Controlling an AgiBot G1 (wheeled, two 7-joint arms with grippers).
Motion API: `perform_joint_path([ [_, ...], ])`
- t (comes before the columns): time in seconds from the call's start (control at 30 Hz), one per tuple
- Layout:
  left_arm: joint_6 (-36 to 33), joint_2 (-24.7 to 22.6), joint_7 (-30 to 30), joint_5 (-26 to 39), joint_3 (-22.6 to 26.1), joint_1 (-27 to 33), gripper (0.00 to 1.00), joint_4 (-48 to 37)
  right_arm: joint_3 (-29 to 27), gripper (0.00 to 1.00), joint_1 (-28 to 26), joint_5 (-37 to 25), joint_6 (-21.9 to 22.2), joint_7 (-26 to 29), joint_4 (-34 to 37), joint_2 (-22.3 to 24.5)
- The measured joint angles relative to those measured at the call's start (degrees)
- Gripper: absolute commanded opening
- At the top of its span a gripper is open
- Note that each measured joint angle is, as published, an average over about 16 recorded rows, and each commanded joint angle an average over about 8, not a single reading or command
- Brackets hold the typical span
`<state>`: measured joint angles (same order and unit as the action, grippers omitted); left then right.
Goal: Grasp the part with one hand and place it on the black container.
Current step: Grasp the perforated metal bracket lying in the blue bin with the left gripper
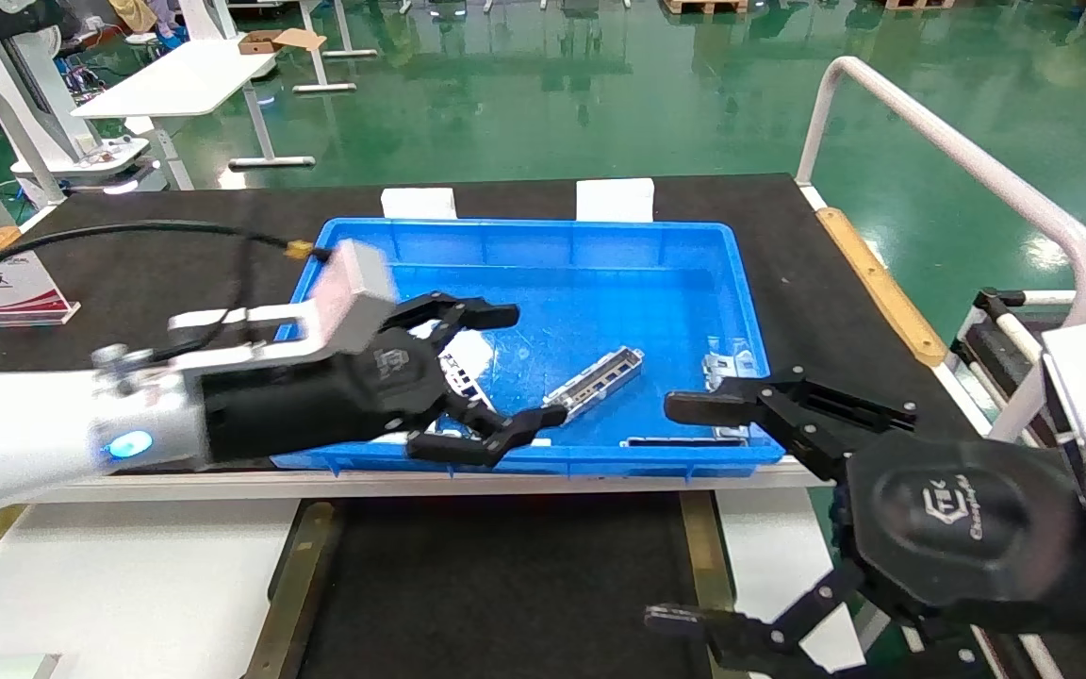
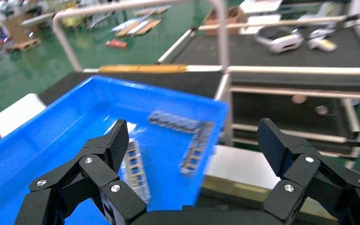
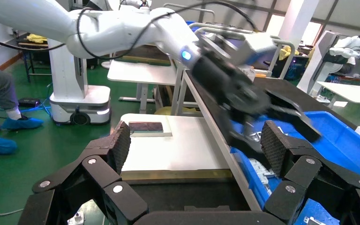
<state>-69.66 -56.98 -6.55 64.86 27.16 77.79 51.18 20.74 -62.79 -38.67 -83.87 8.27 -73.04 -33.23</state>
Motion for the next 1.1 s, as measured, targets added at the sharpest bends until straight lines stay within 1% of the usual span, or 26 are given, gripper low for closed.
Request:
perform_joint_path([
  [0.23, 6.4, -9.4, 3.5, 6.3, 3.1, 6.3, 1.0, -14.7, 0.0, 1.0, 0.0, 0.0, 0.0, 0.0, 0.0, 0.0],
  [0.47, 12.2, -16.8, 7.5, 9.4, 5.0, 10.2, 1.0, -27.5, 0.0, 1.0, 0.0, 0.0, 0.0, 0.0, 0.0, 0.0],
  [0.57, 14.3, -18.8, 8.8, 9.9, 5.8, 11.0, 1.0, -31.2, 0.0, 1.0, 0.0, 0.0, 0.0, 0.0, 0.0, 0.0],
  [0.7, 16.8, -20.6, 9.6, 10.0, 7.3, 11.3, 1.0, -34.0, 0.0, 1.0, 0.0, 0.0, 0.0, 0.0, 0.0, 0.0],
  [0.93, 21.0, -21.5, 8.2, 9.3, 11.5, 10.6, 1.0, -34.4, 0.0, 1.0, 0.0, 0.0, 0.0, 0.0, 0.0, 0.0],
  [0.97, 21.6, -21.5, 7.8, 9.1, 12.2, 10.5, 1.0, -34.1, 0.0, 0.97, 0.0, 0.0, 0.0, 0.0, 0.0, 0.0],
  [1.0, 22.2, -21.6, 7.4, 9.0, 13.0, 10.4, 0.94, -33.9, 0.0, 0.89, 0.0, 0.0, 0.0, 0.0, 0.0, 0.0],
  [1.1, 23.7, -21.6, 6.1, 8.4, 15.3, 10.0, 0.56, -33.0, 0.0, 0.52, 0.0, 0.0, 0.0, 0.0, 0.0, 0.0],
])
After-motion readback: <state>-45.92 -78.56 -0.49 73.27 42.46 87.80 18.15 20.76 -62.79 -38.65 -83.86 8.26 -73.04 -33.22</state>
